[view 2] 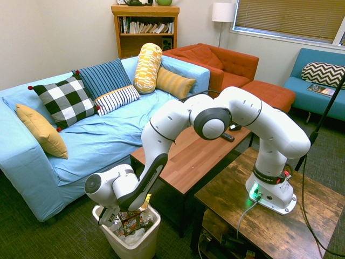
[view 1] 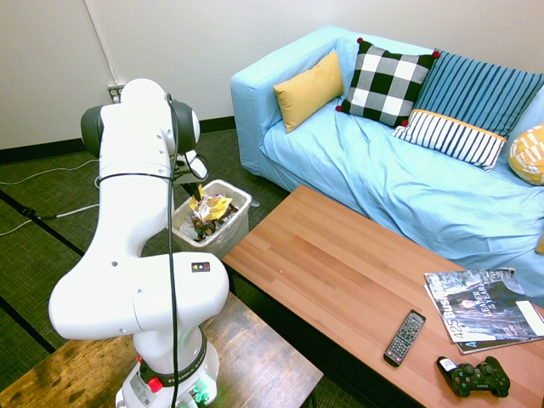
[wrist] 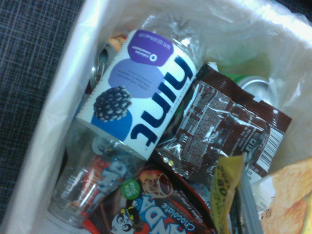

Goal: Throw the chip bag in the trash bin

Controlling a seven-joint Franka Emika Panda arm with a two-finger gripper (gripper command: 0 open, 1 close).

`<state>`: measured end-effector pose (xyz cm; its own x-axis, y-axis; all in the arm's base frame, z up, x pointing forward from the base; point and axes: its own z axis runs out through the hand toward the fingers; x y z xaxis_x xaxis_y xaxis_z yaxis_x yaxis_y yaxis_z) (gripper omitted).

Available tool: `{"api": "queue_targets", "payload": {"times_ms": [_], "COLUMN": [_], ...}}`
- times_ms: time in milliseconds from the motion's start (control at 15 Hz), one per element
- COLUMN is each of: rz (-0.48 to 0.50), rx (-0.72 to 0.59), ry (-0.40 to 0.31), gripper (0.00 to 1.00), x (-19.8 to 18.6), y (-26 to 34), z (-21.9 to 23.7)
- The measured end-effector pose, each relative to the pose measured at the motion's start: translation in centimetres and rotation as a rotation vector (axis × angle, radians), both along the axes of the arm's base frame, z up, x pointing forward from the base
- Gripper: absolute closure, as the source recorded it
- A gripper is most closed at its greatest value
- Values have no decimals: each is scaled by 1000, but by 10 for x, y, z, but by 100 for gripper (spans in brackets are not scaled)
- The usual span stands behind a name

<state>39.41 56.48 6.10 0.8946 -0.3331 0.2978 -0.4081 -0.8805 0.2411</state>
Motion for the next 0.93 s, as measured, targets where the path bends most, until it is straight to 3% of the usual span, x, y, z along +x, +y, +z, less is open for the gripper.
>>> {"api": "queue_targets", "payload": {"times_ms": [933], "rz": [26], "rx": [-1], "ry": [-39], "gripper": [0], "x": [4], "y": [22], "z": [11]}}
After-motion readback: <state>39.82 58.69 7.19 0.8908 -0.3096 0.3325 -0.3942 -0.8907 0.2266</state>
